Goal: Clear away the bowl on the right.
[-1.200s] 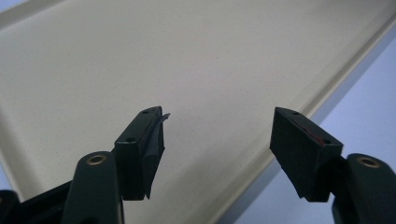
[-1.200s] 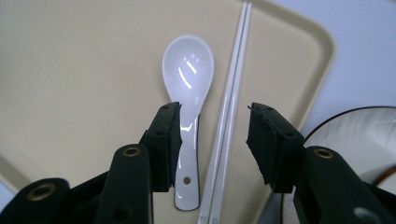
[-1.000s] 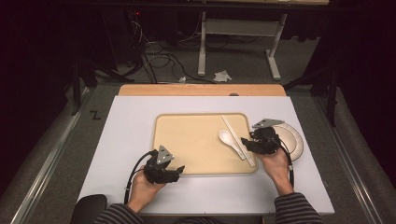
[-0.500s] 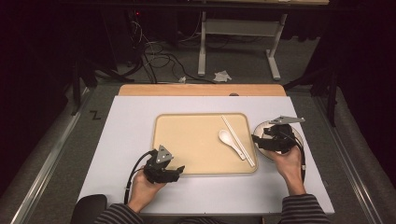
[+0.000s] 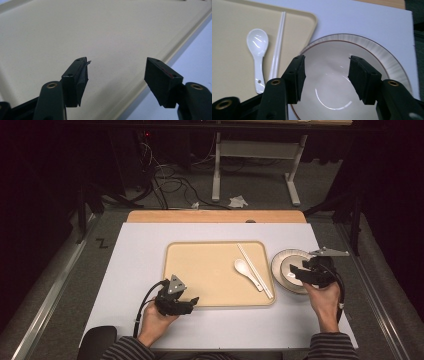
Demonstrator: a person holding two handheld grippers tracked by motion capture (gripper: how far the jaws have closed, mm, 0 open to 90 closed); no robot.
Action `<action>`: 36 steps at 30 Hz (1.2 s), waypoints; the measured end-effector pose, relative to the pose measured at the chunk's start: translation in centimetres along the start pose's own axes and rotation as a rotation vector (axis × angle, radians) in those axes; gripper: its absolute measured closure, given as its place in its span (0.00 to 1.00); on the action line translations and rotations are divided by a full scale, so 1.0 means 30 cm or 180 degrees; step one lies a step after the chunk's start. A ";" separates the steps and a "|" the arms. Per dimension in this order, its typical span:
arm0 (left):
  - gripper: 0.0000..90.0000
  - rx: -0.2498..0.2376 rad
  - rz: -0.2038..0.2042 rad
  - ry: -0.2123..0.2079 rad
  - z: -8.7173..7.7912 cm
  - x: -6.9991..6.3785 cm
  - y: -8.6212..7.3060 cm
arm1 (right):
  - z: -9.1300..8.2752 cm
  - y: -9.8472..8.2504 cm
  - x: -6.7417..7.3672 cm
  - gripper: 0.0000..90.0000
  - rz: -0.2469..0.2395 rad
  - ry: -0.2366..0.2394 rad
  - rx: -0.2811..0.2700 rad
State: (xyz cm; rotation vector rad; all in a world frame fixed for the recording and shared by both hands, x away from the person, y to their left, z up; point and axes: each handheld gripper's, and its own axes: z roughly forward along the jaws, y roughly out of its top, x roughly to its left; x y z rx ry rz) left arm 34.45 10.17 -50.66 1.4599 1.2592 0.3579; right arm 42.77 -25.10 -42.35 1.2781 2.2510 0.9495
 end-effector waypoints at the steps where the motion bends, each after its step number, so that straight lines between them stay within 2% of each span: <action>1: 0.40 0.0000 -0.0005 0.0001 0.000 0.001 0.001 | -0.006 -0.003 -0.010 0.55 0.0036 -0.0019 0.0010; 4: 0.40 0.0003 -0.0003 0.0003 0.002 -0.001 0.000 | -0.026 -0.019 -0.030 0.55 0.0041 -0.0184 -0.0036; 8: 0.40 -0.0003 0.0008 -0.0011 -0.001 -0.008 0.002 | -0.047 -0.041 -0.060 0.56 0.0165 -0.0254 -0.0079; 12: 0.40 0.0011 -0.0015 -0.0037 0.005 -0.008 0.005 | -0.067 -0.063 -0.086 0.57 0.0298 -0.0351 -0.0025; 16: 0.40 0.0039 -0.0009 -0.0081 0.016 -0.013 0.005 | -0.093 -0.085 -0.112 0.56 0.0353 -0.0474 -0.0007; 19: 0.40 0.0041 0.0008 -0.0091 0.014 -0.017 0.008 | -0.113 -0.103 -0.134 0.57 0.0395 -0.0494 -0.0048; 22: 0.40 0.0047 0.0014 -0.0079 0.015 -0.017 0.007 | -0.126 -0.114 -0.148 0.60 0.0438 -0.0591 -0.0075; 26: 0.40 0.0038 -0.0007 -0.0064 0.018 -0.015 0.008 | -0.120 -0.125 -0.173 0.63 0.0526 -0.0691 0.0042; 30: 0.40 0.0023 -0.0021 -0.0056 0.015 -0.012 0.013 | -0.115 -0.139 -0.202 0.67 0.0611 -0.0775 0.0065; 32: 0.40 0.0016 -0.0025 -0.0051 0.012 -0.013 0.014 | -0.112 -0.144 -0.210 0.67 0.0664 -0.0785 0.0104; 33: 0.40 0.0024 -0.0014 -0.0051 0.011 -0.013 0.014 | -0.107 -0.147 -0.216 0.68 0.0637 -0.0800 0.0109; 36: 0.40 0.0023 -0.0008 -0.0052 0.010 -0.017 0.011 | -0.086 -0.154 -0.224 0.73 0.0708 -0.0753 0.0239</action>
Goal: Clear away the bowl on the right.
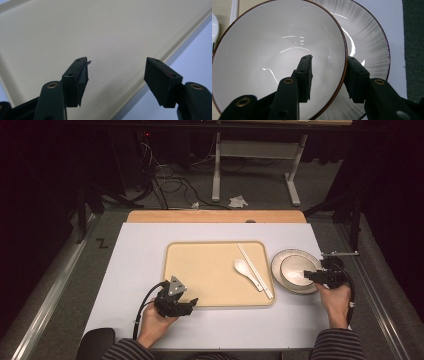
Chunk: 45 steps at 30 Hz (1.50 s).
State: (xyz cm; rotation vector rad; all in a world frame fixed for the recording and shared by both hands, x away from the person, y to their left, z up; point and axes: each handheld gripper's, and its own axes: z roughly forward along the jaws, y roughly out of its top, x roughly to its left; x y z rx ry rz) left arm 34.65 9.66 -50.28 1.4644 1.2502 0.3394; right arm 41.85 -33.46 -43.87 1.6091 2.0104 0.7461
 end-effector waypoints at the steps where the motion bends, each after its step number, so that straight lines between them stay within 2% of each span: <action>1: 0.40 -0.0001 0.0006 0.0000 0.000 -0.001 -0.001 | 0.008 -0.001 0.000 0.76 0.0006 0.0012 0.0046; 4: 0.40 0.0013 0.0045 0.0027 -0.002 0.001 -0.005 | 0.028 0.000 -0.003 0.79 0.0026 0.0070 0.0162; 13: 0.40 -0.0010 0.0036 0.0090 -0.012 0.005 -0.014 | 0.071 0.007 -0.027 0.88 0.0143 0.0241 0.0316; 22: 0.40 -0.0042 0.0005 0.0175 -0.032 0.020 -0.016 | 0.100 0.032 -0.035 0.93 0.0079 0.0169 0.0395; 32: 0.40 -0.0032 0.0014 0.0207 -0.035 0.023 -0.024 | 0.122 0.035 -0.059 0.94 0.0171 0.0350 0.0490; 40: 0.40 -0.0047 0.0010 0.0218 -0.039 0.023 -0.024 | 0.126 0.040 -0.062 0.93 0.0229 0.0410 0.0445; 45: 0.40 -0.0038 0.0018 0.0222 -0.040 0.026 -0.024 | 0.110 0.050 -0.053 0.93 0.0123 0.0406 0.0357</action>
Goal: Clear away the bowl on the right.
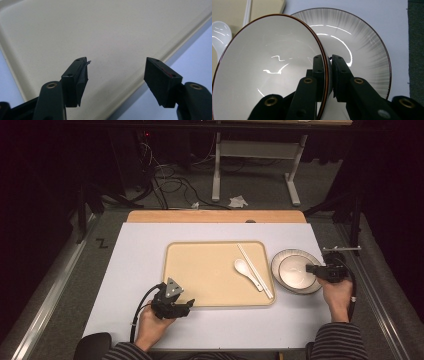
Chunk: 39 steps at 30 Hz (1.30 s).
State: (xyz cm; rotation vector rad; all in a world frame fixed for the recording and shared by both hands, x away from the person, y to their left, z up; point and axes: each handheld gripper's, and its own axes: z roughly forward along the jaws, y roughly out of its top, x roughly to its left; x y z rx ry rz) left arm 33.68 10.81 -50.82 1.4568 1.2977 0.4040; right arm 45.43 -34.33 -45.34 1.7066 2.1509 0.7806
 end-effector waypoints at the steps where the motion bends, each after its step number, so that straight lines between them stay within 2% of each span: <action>1: 0.40 -0.0008 -0.0007 0.0000 0.001 0.000 0.000 | -0.002 0.001 0.001 0.93 0.0013 0.0020 -0.0020; 10: 0.40 -0.0012 -0.0014 -0.0019 0.005 -0.003 0.001 | -0.018 0.001 0.003 0.93 -0.0039 0.0016 -0.0090; 12: 0.40 0.0019 0.0019 -0.0016 0.008 -0.002 0.000 | -0.022 -0.001 0.000 0.93 -0.0023 0.0034 -0.0105; 18: 0.40 0.0022 0.0009 -0.0031 0.010 -0.006 -0.004 | -0.054 0.002 0.003 0.93 -0.0005 0.0109 -0.0260; 23: 0.40 0.0018 -0.0013 -0.0045 0.011 -0.006 -0.002 | -0.081 0.012 0.030 0.93 -0.0076 0.0186 -0.0340; 28: 0.40 0.0043 0.0008 -0.0051 0.021 -0.009 -0.002 | -0.101 0.011 0.052 0.93 -0.0124 0.0358 -0.0420; 39: 0.40 0.0038 -0.0013 -0.0064 0.024 -0.008 0.003 | -0.125 0.019 0.125 0.93 -0.0351 0.0469 -0.0450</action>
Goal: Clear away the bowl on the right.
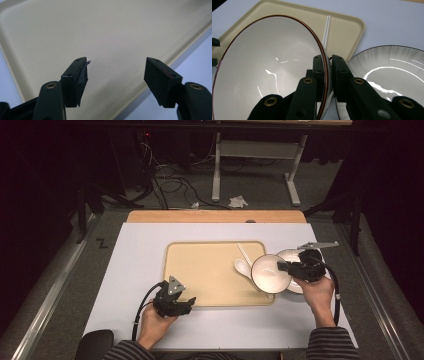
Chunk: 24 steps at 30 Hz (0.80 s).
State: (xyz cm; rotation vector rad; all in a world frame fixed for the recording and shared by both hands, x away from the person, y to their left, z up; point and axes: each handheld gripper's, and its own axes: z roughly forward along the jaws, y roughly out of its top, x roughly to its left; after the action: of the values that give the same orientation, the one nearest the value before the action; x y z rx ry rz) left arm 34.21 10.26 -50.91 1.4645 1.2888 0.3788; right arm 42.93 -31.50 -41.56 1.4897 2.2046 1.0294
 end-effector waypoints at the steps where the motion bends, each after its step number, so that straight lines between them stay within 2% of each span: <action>1: 0.40 0.0010 0.0014 0.0005 0.000 0.000 0.000 | -0.002 0.003 0.010 0.93 -0.0019 0.0014 -0.0004; 7: 0.40 -0.0001 -0.0002 0.0107 0.012 -0.002 0.003 | 0.014 0.025 0.087 0.93 -0.0120 0.0188 -0.0028; 10: 0.38 -0.0020 -0.0002 0.0107 0.010 -0.005 0.005 | 0.032 0.034 0.128 0.93 -0.0213 0.0264 0.0012; 14: 0.37 -0.0043 -0.0008 0.0120 0.005 -0.003 0.009 | 0.049 0.045 0.164 0.93 -0.0292 0.0358 0.0060; 19: 0.36 -0.0056 -0.0033 0.0153 0.005 0.005 0.017 | 0.048 0.070 0.206 0.93 -0.0381 0.0431 0.0034; 22: 0.36 -0.0043 -0.0094 0.0150 0.004 0.002 0.026 | 0.071 0.092 0.231 0.93 -0.0441 0.0540 0.0055; 24: 0.36 -0.0032 -0.0136 0.0173 0.005 0.004 0.029 | 0.089 0.106 0.258 0.93 -0.0497 0.0543 0.0105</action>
State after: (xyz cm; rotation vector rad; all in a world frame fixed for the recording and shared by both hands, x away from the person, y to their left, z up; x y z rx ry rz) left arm 34.79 10.44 -50.27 1.4246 1.3576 0.3985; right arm 43.42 -22.86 -40.08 1.2604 2.4218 1.1098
